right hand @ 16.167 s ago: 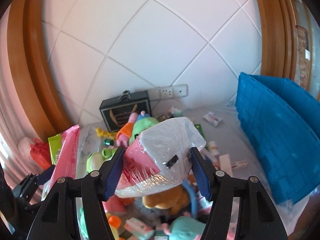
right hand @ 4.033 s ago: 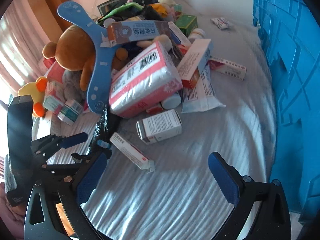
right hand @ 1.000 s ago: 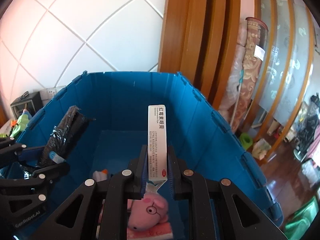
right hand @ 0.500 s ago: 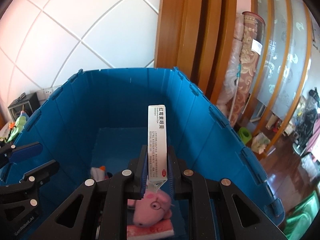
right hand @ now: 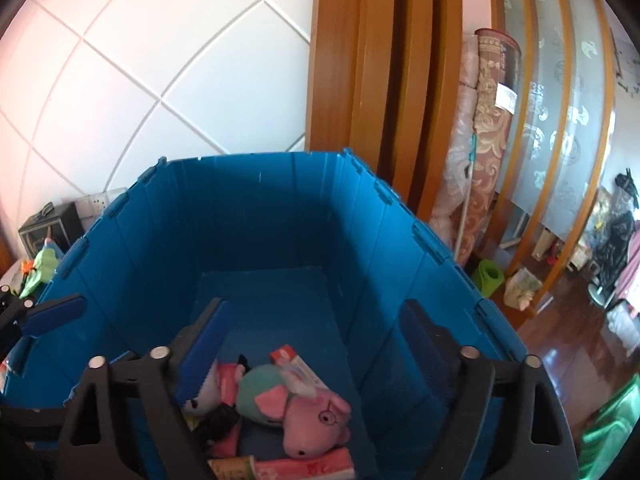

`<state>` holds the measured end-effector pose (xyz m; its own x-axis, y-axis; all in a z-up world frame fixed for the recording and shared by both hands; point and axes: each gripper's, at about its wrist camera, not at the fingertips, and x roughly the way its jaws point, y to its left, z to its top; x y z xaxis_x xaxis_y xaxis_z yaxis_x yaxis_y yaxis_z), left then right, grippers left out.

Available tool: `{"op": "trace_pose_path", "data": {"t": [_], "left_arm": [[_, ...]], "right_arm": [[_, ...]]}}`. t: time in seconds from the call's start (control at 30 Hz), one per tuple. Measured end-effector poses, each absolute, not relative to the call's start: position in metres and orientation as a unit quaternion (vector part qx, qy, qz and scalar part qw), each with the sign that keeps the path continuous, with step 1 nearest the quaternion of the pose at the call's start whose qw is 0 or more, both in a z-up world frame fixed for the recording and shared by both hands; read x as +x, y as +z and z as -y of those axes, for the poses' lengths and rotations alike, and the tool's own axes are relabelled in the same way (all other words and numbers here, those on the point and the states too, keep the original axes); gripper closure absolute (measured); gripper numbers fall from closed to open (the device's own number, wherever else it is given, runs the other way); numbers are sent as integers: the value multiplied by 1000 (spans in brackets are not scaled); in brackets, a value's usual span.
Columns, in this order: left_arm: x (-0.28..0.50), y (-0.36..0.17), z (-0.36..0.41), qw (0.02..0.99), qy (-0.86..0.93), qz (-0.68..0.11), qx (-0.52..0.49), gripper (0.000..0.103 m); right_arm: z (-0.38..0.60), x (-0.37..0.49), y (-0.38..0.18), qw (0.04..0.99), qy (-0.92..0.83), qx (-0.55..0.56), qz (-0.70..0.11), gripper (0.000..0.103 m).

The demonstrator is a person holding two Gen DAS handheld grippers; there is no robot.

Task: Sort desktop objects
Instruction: 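Open both tools to drop the bag and ointment box into the crate, then move both tools back over the pile of items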

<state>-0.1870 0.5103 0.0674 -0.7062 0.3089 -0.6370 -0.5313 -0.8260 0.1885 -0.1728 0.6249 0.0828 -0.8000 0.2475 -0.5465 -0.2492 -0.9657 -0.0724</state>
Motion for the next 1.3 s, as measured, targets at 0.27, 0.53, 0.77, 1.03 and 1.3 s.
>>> {"op": "trace_pose_path", "data": {"t": [0.27, 0.53, 0.77, 1.03, 1.3], "left_arm": [[-178, 88, -486, 242, 917, -139, -286, 37], [-143, 130, -398, 210, 954, -39, -209, 36], [-137, 122, -316, 165, 966, -3, -198, 36], [-140, 80, -216, 59, 972, 5, -227, 36], [-145, 11, -100, -54, 950, 43, -305, 36]], "right_arm": [[-621, -175, 85, 155, 948, -278, 12, 0], [-612, -172, 81, 136, 949, -284, 32, 0], [-559, -144, 99, 85, 967, -237, 44, 0], [-480, -128, 119, -17, 986, -166, 14, 0], [-381, -143, 114, -130, 979, -155, 9, 0]]}}
